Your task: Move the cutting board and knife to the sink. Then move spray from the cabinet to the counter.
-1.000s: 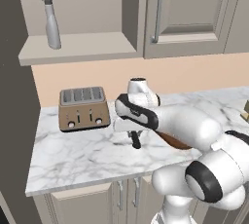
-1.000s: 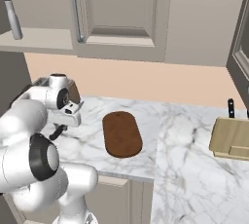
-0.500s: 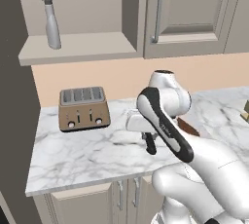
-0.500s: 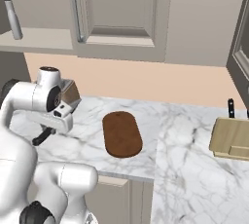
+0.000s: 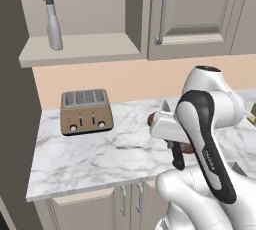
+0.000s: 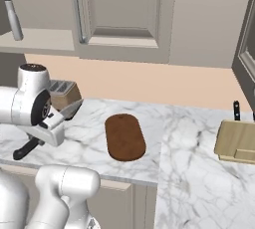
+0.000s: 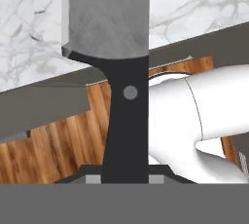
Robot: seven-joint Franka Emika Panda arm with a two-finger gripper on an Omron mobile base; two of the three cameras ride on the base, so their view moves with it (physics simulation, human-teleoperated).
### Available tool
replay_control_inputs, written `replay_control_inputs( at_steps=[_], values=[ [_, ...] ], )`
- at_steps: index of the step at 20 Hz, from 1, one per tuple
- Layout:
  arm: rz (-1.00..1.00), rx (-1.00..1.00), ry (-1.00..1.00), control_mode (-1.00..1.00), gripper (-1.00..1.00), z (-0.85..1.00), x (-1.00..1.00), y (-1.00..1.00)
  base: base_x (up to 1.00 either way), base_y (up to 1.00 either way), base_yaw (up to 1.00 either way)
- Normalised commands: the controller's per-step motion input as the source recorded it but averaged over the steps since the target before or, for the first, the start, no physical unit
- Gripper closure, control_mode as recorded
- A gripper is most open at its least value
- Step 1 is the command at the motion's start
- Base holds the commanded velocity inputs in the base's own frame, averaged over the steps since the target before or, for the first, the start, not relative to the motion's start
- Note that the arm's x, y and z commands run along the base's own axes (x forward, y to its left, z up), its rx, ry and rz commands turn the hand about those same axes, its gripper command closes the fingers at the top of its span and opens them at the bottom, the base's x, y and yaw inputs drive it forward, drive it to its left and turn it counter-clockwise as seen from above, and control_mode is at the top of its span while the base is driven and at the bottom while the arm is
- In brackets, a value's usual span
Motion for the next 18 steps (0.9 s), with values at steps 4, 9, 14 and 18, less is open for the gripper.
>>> replay_control_inputs(
  at_steps=[4,9,14,18],
  values=[
    [-0.01,0.00,-0.02,-1.00,1.00,0.52,-0.26,0.00,0.00,0.00,0.00],
    [-0.05,0.00,-0.05,-1.00,1.00,0.16,-0.20,0.00,0.00,0.00,0.00],
    [-0.04,0.01,-0.01,-1.00,1.00,0.03,-0.04,-0.37,0.00,0.00,0.00],
    [-0.01,0.02,0.00,-1.00,1.00,0.00,0.00,-0.64,0.00,0.00,0.00]
  ],
)
